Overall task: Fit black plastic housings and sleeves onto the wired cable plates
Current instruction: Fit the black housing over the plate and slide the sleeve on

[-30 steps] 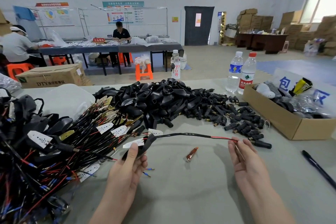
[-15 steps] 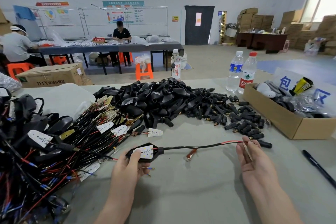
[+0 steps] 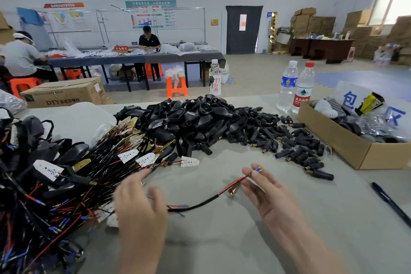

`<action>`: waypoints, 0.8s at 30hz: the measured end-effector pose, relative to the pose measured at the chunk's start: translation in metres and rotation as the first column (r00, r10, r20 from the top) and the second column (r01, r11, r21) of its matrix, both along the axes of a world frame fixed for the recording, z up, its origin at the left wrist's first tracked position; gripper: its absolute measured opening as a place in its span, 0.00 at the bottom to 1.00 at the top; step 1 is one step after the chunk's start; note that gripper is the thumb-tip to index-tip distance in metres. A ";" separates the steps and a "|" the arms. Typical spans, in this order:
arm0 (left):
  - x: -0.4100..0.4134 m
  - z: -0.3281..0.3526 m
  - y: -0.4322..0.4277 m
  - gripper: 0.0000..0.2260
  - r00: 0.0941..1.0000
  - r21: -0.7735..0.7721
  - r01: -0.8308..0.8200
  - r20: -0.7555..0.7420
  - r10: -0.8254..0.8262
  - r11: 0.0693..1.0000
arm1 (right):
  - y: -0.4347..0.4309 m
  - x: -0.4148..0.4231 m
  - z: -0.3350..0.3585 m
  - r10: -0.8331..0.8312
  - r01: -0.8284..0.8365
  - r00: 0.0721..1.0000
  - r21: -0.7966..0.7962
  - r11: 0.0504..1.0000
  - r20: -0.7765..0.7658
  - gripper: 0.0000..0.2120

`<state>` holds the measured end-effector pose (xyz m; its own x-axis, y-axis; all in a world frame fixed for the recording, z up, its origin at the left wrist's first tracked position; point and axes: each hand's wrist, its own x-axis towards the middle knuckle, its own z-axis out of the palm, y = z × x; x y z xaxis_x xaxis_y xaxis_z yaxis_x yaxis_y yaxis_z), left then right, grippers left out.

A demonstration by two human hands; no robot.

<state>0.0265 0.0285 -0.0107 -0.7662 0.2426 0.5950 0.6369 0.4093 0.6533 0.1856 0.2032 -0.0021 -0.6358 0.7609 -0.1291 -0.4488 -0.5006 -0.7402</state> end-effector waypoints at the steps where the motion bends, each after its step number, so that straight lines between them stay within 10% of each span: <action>1: 0.012 -0.001 0.008 0.16 0.990 -0.005 0.131 -0.049 -0.131 0.991 | -0.006 -0.004 0.000 0.034 -0.034 0.999 0.017 0.999 0.015 0.17; 6: 0.048 -0.016 0.031 0.09 0.866 -0.126 0.496 0.000 -0.500 0.859 | -0.029 -0.017 -0.011 0.152 -0.160 0.986 0.119 0.980 0.073 0.14; 16: 0.034 -0.030 0.034 0.05 0.816 -0.026 0.557 0.205 -0.541 0.830 | -0.017 -0.013 -0.012 -0.112 -0.048 0.957 0.527 0.848 0.268 0.12; 21: 0.029 -0.035 0.033 0.10 0.803 -0.020 0.556 0.269 -0.531 0.831 | 0.045 0.022 -0.008 -0.758 -0.227 0.465 0.889 0.398 0.458 0.18; 24: 0.029 -0.034 0.034 0.06 0.772 0.010 0.576 0.324 -0.547 0.818 | 0.088 0.049 -0.015 -0.813 -0.418 0.119 0.771 0.480 0.570 0.23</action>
